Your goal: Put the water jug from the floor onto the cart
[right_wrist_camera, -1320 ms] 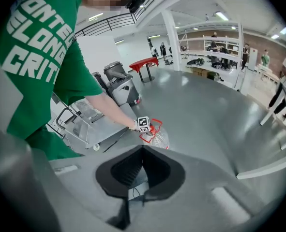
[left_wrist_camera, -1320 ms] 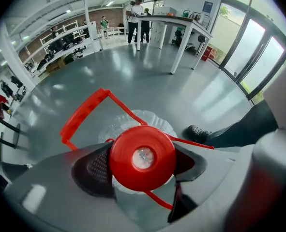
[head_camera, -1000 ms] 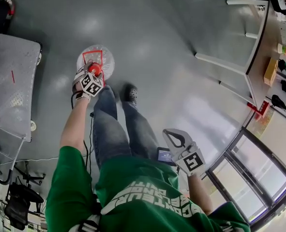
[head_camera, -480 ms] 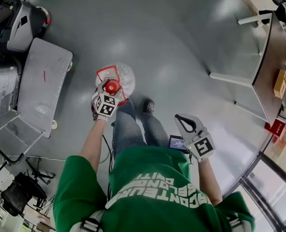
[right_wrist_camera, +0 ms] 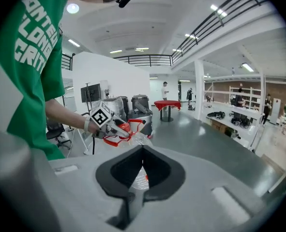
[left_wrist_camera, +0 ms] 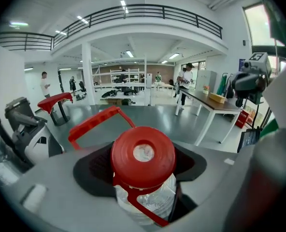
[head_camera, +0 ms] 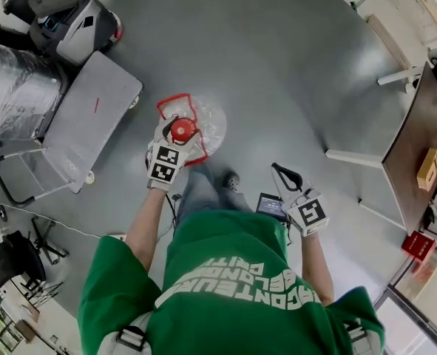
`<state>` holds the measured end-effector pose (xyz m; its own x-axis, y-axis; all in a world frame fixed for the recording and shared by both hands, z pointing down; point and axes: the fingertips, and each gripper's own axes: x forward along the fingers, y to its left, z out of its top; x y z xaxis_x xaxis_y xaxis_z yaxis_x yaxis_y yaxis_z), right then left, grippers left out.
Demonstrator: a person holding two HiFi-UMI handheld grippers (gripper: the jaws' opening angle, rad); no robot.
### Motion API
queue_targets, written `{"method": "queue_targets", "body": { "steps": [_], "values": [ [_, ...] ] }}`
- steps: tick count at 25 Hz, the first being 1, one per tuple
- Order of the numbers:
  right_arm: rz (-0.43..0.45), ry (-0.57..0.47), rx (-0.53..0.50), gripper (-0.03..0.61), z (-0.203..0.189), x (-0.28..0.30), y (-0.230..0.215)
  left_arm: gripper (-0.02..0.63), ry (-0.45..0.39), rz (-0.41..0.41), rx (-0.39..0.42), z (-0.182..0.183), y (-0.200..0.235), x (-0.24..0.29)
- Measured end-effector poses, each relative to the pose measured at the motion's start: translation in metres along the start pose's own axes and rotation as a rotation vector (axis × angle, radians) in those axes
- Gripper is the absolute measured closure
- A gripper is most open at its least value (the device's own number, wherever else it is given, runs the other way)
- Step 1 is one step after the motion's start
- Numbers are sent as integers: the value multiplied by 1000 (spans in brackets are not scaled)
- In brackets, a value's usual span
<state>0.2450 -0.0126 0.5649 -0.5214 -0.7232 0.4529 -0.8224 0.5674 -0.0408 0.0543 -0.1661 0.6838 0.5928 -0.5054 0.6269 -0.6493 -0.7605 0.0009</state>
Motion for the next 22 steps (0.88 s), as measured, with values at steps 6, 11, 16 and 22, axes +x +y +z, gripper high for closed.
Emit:
{"method": "queue_targets", "body": {
  "steps": [6, 11, 16, 22],
  "values": [
    [66, -54, -78, 586, 21, 2, -6, 276, -114, 54, -102, 57, -6, -57],
    [159, -106, -138, 586, 39, 21, -3, 276, -162, 126, -172, 73, 4, -96],
    [238, -127, -184, 586, 50, 39, 8, 276, -188, 191, -203, 69, 12, -126],
    [306, -125, -222, 586, 65, 71, 22, 276, -208, 272, -235, 54, 34, -159]
  ]
}}
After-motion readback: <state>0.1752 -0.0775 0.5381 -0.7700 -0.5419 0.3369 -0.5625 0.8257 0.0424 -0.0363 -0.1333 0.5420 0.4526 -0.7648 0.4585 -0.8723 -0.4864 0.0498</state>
